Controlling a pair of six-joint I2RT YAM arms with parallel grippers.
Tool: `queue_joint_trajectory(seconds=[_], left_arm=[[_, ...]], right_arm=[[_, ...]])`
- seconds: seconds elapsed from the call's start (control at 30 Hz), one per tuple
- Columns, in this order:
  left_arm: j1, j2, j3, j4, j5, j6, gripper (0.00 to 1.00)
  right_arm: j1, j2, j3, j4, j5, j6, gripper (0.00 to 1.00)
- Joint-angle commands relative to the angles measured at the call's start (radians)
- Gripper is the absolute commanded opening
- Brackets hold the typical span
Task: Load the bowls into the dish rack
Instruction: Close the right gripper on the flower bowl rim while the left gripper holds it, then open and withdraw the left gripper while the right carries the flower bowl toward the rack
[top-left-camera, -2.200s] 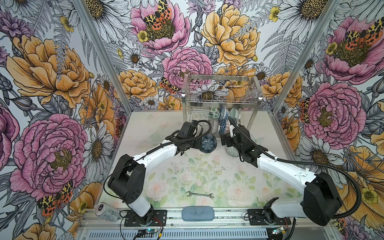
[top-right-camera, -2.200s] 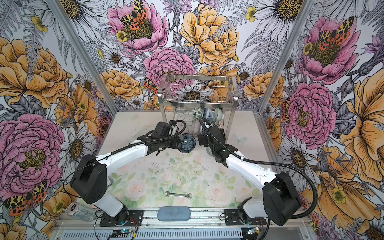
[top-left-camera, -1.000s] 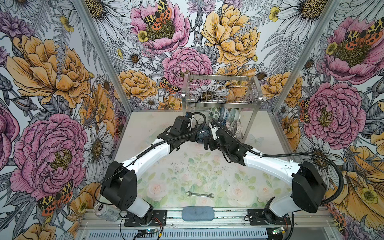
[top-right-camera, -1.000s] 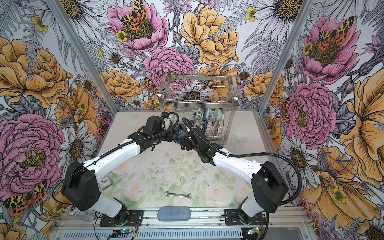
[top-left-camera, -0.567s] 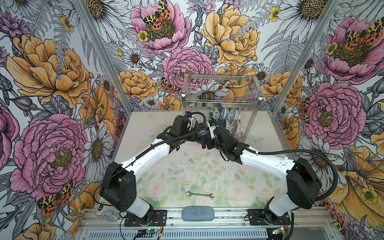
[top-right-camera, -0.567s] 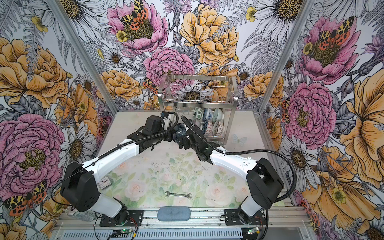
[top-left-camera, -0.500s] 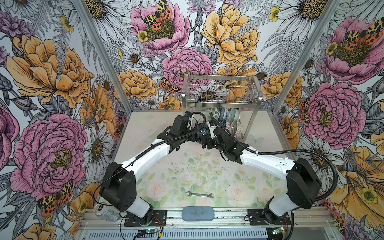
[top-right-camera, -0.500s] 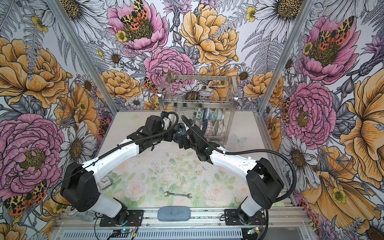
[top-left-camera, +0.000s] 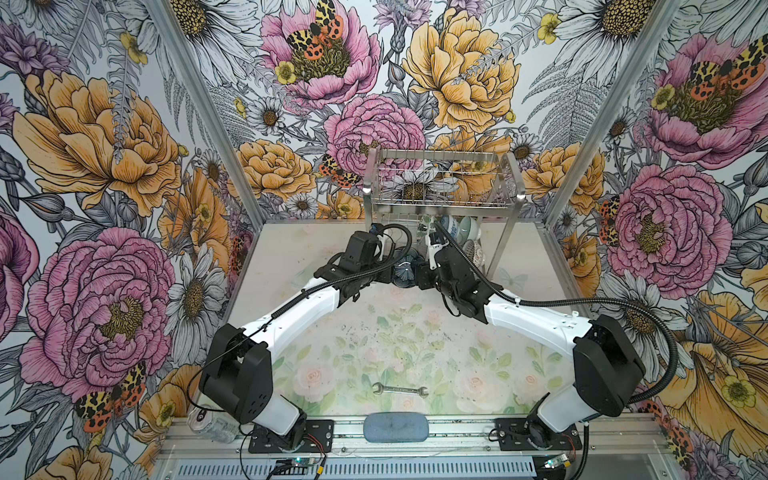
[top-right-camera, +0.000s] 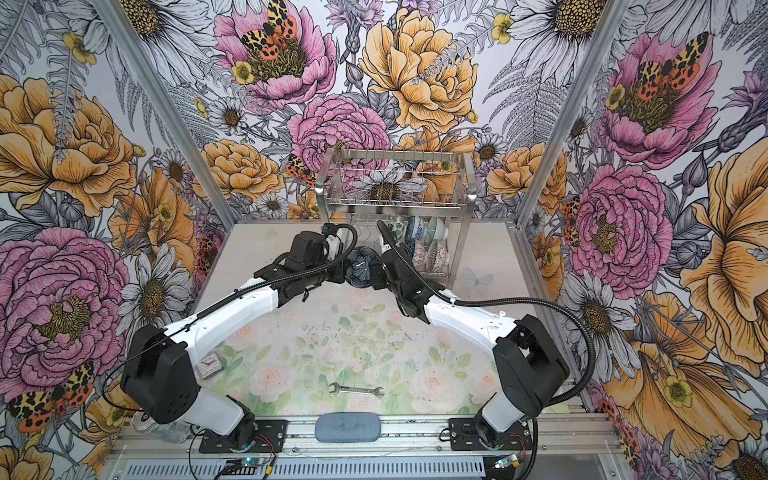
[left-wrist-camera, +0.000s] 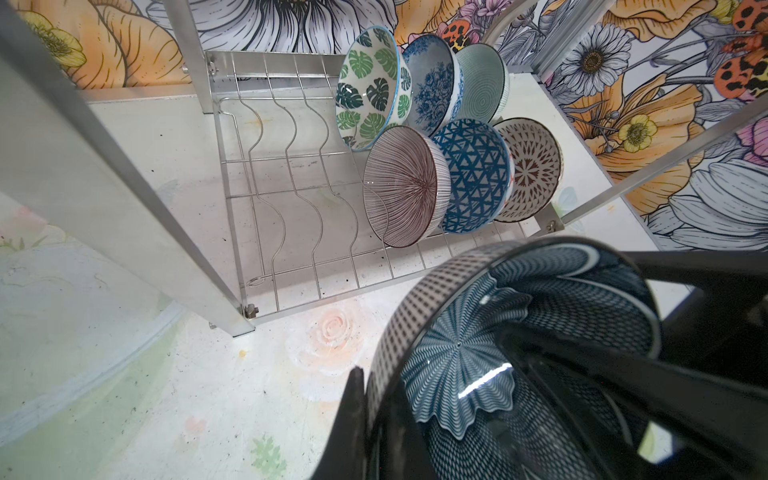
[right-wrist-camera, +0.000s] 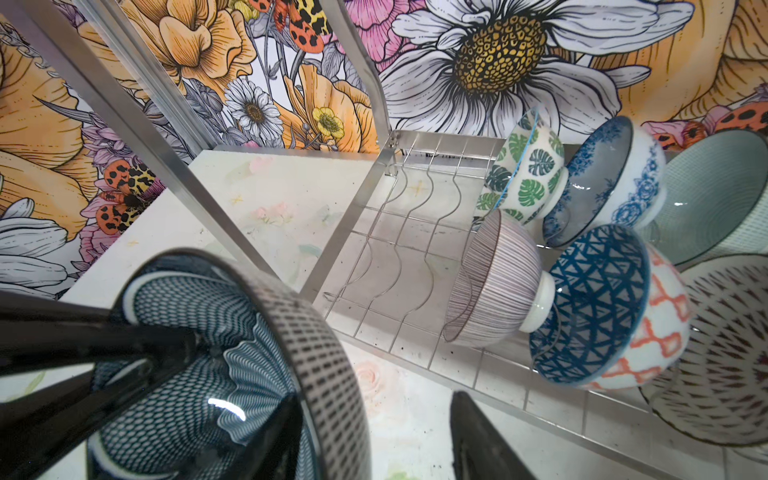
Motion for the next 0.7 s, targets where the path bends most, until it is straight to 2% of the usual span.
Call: queue_joint_trajectory(seconds=[0.0, 0.13, 0.3, 0.53, 0.57, 0.6, 0.67], left_arm=[[-0.011, -0.056, 0.031, 0.072, 0.020, 0.004, 0.00], [-0.012, -0.059, 0.032, 0.069, 0.019, 0.004, 0.00], [-0.018, -0.060, 0.047, 0.046, 0.014, 0.011, 0.00], [-0.016, -0.067, 0.068, -0.004, 0.001, 0.018, 0.00], [-0.016, -0.069, 0.076, -0.023, 0.001, 0.022, 0.12], [-0.014, -0.071, 0.083, -0.043, -0.002, 0.028, 0.32], [-0.010, -0.086, 0.099, -0.091, -0.016, 0.049, 0.91]], right_arm=[[-0.002, 0.022, 0.016, 0.020, 0.007, 0.028, 0.49], [-0.002, 0.031, 0.023, 0.024, -0.002, 0.028, 0.32], [-0.002, 0.029, 0.022, 0.026, 0.008, 0.023, 0.01], [-0.003, 0.025, 0.016, 0.045, 0.017, 0.003, 0.00], [-0.003, 0.023, 0.016, 0.044, 0.021, -0.002, 0.00], [-0.004, 0.024, 0.017, 0.046, 0.024, -0.007, 0.00], [-0.003, 0.022, 0.022, 0.043, 0.036, -0.020, 0.00]])
